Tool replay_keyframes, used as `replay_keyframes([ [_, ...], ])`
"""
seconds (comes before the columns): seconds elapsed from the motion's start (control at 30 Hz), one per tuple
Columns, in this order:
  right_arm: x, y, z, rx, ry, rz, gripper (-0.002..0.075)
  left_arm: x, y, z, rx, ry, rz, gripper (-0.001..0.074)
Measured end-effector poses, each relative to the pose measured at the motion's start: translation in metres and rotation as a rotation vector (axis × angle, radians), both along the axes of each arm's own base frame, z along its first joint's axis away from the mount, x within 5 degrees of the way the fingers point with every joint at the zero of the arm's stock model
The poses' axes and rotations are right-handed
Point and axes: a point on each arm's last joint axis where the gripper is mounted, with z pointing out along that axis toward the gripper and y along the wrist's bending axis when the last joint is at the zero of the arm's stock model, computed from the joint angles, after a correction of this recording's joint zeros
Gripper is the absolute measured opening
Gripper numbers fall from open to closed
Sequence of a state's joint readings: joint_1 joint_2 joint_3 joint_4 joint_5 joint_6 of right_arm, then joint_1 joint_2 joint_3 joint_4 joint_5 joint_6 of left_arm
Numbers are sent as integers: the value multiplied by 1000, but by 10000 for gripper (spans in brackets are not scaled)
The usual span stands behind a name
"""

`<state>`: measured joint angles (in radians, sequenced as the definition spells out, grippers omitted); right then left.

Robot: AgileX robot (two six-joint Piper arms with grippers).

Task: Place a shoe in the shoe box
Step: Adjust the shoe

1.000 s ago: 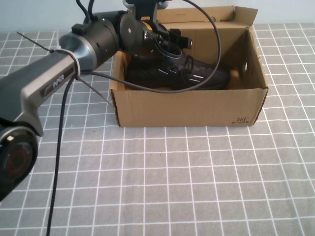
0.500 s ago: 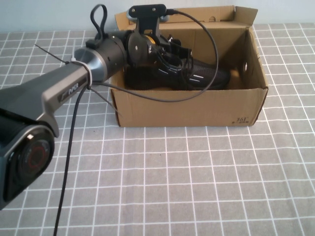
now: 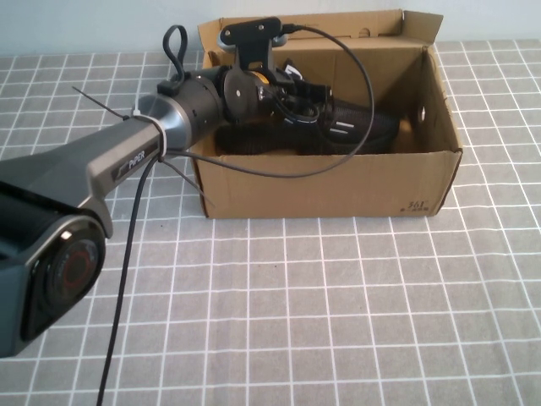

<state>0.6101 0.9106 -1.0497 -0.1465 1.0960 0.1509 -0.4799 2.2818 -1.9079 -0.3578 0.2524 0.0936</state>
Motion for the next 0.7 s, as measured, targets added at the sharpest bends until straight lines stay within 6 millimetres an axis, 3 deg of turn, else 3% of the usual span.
replay_keyframes([
  [0.4,0,0,0,0,0,0,-16,3,-1,3,-46,-52,31,13],
  [0.7,0,0,0,0,0,0,-16,-1,-17,0,-59,-88,17,12],
])
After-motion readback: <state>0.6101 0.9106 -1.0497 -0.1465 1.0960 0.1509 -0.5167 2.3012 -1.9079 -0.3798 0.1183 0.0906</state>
